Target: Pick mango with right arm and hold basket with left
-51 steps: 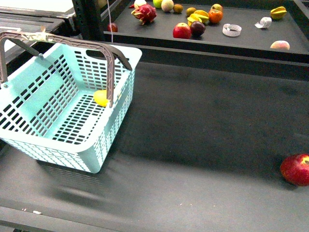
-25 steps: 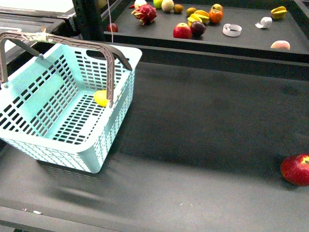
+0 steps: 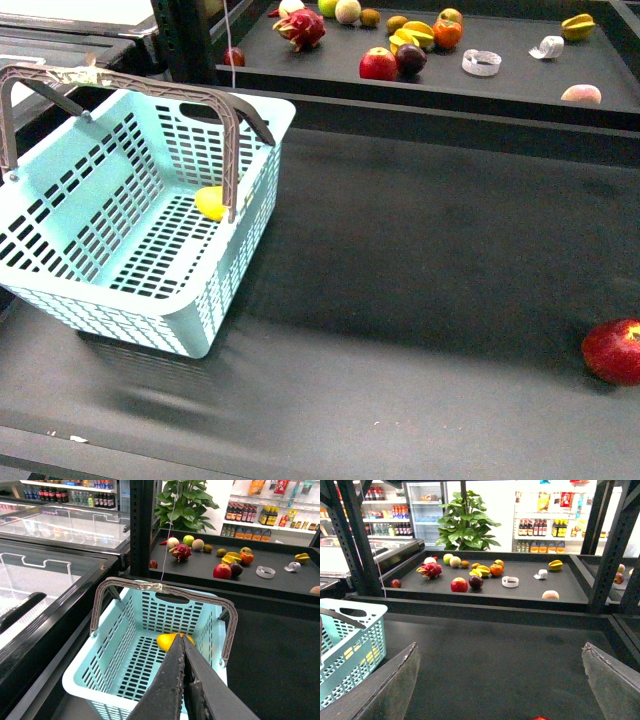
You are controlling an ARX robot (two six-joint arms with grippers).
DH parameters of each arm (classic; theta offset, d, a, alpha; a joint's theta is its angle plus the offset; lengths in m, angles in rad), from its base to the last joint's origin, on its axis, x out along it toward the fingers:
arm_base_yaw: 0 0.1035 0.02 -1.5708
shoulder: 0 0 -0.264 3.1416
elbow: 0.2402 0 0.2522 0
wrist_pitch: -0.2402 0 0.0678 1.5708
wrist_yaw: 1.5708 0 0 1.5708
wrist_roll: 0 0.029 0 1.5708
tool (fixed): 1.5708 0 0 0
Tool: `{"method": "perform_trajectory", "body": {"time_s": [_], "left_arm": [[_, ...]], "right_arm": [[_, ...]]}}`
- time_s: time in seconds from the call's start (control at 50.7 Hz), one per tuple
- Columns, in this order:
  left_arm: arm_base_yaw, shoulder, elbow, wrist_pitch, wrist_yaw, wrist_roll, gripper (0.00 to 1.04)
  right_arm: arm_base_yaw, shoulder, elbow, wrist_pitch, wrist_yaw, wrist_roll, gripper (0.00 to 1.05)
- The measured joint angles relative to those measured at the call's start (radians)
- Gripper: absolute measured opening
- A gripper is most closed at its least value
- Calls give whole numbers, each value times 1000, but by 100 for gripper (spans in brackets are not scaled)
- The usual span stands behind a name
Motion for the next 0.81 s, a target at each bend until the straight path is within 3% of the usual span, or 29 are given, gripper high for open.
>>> {"method": "perform_trajectory", "body": {"time_s": [0.296, 0.808], "left_arm": [[0, -252, 0, -232, 0, 2, 2], [0, -457, 0, -433, 0, 2, 2]], "right_arm": [[0, 0, 0, 0, 0, 0, 96], [0, 0, 0, 0, 0, 0, 96]]}}
